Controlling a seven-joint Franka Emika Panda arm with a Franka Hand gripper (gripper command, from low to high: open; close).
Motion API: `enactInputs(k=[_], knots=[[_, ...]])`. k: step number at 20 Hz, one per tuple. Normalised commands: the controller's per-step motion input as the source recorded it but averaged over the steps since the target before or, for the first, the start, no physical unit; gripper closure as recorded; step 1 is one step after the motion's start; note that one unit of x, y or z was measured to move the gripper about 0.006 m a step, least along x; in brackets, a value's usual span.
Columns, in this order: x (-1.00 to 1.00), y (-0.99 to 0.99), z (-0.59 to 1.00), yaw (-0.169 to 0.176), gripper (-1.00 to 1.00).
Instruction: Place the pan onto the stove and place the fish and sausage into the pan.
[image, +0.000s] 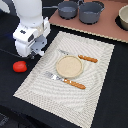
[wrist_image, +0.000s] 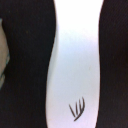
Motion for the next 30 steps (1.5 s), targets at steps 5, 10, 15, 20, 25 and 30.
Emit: enactInputs(k=[5,10,15,20,25,30], knots=[[-0.08,0.00,0.00,0.000,1.00],[-0.03,0.00,0.02,0.000,1.00],[0.00,0.02,0.21,0.000,1.00],[0.05,0.49,0.98,-0.033,1.00],[0.20,0.75,1.00,-0.034,1.00],[0.19,0.93,1.00,-0.005,1.00]])
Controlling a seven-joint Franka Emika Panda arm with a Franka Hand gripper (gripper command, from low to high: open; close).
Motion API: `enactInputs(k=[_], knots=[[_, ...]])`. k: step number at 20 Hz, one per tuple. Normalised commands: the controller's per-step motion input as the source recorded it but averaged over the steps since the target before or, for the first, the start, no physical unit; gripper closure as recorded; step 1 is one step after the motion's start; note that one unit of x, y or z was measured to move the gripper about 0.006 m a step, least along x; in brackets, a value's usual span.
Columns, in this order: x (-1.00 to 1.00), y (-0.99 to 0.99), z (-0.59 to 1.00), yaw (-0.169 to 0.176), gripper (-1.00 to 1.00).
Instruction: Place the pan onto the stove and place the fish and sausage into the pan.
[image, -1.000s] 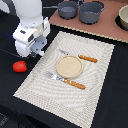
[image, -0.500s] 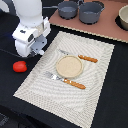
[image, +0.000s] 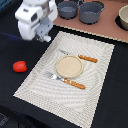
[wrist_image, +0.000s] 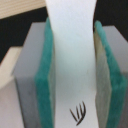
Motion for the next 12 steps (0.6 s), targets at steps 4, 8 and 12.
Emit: enactInputs(k=[4,8,12], knots=[[0.19,1.00,0.89,0.000,1.00],[0.26,1.00,0.59,-0.002,1.00],[0.30,0.98,0.28,-0.006,1.00]])
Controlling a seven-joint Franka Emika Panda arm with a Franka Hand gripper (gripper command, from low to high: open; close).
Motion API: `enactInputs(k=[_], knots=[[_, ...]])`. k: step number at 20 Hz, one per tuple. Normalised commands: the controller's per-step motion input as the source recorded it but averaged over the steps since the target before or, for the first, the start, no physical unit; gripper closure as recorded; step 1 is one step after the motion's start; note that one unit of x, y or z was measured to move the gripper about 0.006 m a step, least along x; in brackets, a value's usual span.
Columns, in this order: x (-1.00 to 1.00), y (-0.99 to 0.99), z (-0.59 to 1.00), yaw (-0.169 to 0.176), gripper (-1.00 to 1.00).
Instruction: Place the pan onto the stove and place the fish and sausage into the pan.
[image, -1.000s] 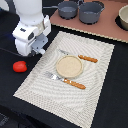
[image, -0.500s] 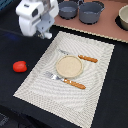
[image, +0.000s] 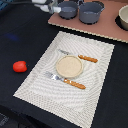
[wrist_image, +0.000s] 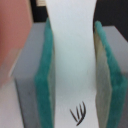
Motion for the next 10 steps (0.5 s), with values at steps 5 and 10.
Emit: enactInputs(k=[5,10], knots=[[0.50,0.83,0.03,-0.012,1.00],[0.55,0.79,0.00,-0.008,1.00]])
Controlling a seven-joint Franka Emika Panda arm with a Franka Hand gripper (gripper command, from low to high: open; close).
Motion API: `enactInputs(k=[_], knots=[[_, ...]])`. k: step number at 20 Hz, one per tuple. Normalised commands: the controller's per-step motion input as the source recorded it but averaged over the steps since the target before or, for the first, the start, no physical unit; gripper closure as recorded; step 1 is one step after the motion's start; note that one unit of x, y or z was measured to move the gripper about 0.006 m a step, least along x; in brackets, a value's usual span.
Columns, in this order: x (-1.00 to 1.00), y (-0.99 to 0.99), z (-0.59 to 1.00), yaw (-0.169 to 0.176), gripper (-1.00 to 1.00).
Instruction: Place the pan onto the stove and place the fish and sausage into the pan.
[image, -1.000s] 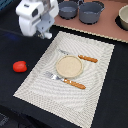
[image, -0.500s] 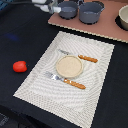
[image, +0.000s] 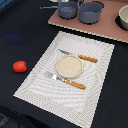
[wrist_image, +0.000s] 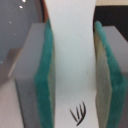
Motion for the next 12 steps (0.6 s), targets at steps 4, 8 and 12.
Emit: enactInputs(k=[4,8,12], knots=[[0.52,0.82,0.00,-0.003,1.00],[0.22,0.62,-0.04,-0.001,1.00],[-0.01,0.37,-0.07,0.000,1.00]])
